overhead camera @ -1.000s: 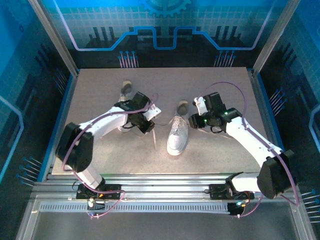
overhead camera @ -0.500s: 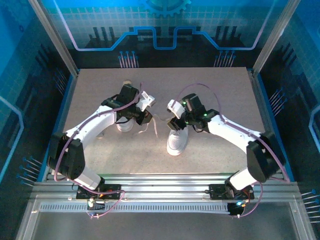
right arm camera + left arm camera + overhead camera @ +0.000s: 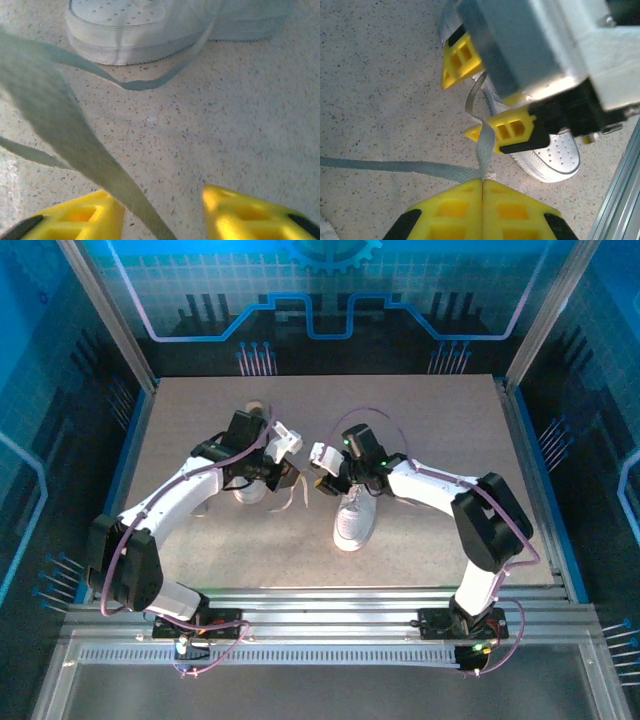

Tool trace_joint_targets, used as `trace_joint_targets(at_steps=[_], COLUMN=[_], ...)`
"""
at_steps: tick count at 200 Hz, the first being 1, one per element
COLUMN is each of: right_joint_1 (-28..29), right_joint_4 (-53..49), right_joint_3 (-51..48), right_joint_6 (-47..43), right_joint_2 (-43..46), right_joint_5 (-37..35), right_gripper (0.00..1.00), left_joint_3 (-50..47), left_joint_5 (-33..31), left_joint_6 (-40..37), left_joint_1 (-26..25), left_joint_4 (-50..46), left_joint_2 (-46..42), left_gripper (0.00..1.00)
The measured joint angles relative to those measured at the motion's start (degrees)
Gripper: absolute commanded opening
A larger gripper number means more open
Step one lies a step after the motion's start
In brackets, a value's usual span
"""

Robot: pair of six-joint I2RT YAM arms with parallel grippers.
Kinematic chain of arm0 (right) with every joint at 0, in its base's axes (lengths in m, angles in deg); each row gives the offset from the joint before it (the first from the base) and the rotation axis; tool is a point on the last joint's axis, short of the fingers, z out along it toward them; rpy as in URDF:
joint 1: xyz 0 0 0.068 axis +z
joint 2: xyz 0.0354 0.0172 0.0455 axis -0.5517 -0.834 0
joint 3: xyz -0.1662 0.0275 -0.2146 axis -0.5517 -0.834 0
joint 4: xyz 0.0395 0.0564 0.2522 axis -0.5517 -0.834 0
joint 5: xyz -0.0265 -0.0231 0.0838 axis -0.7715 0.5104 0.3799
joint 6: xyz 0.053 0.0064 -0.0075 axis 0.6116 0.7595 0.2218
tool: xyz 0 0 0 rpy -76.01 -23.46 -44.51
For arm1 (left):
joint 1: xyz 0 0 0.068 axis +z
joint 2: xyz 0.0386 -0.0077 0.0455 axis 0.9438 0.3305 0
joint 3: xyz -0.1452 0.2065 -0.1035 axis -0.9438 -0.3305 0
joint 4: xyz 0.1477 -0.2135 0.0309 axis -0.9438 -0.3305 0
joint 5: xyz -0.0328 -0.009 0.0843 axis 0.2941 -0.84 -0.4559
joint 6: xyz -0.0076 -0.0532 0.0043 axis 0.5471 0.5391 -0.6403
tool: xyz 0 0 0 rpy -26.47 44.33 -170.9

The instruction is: Tie the shoes

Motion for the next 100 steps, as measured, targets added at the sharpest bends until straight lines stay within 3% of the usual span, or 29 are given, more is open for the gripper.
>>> trace_joint_targets(at_steps=[16, 27, 39, 50, 100], right_joint_1=[0.7, 1.1, 1.4, 1.4, -1.6], right_joint_4=[1.0, 2.1, 3.4, 3.6, -1.5], right_joint_3=[0.1, 0.0, -0.6, -1.4, -0.9], right_joint_6=[-0.4, 0.0, 0.6, 1.1, 3.8], right_joint_2=[-0.3, -0.2, 0.7, 2.2, 11.3], right_joint_5=[-0.3, -1.1, -2.5, -3.6, -5.7], right_gripper=[0.00, 0.00, 0.00, 0.00, 0.00], left_joint_3=[-0.3, -0.7, -1.3, -2.2, -5.6], left_joint_5=[0.1, 0.1, 0.0, -0.1, 0.8], left_joint_6=[0.2, 0.2, 0.2, 0.4, 0.6], left_joint_1=[0.2, 0.4, 0.6, 0.9, 1.4], left_joint_4=[0.1, 0.2, 0.2, 0.6, 5.4], left_joint_2=[0.0, -0.2, -0.3, -0.7, -4.2], left_gripper=[0.00, 0.01, 0.21, 0.28, 0.35])
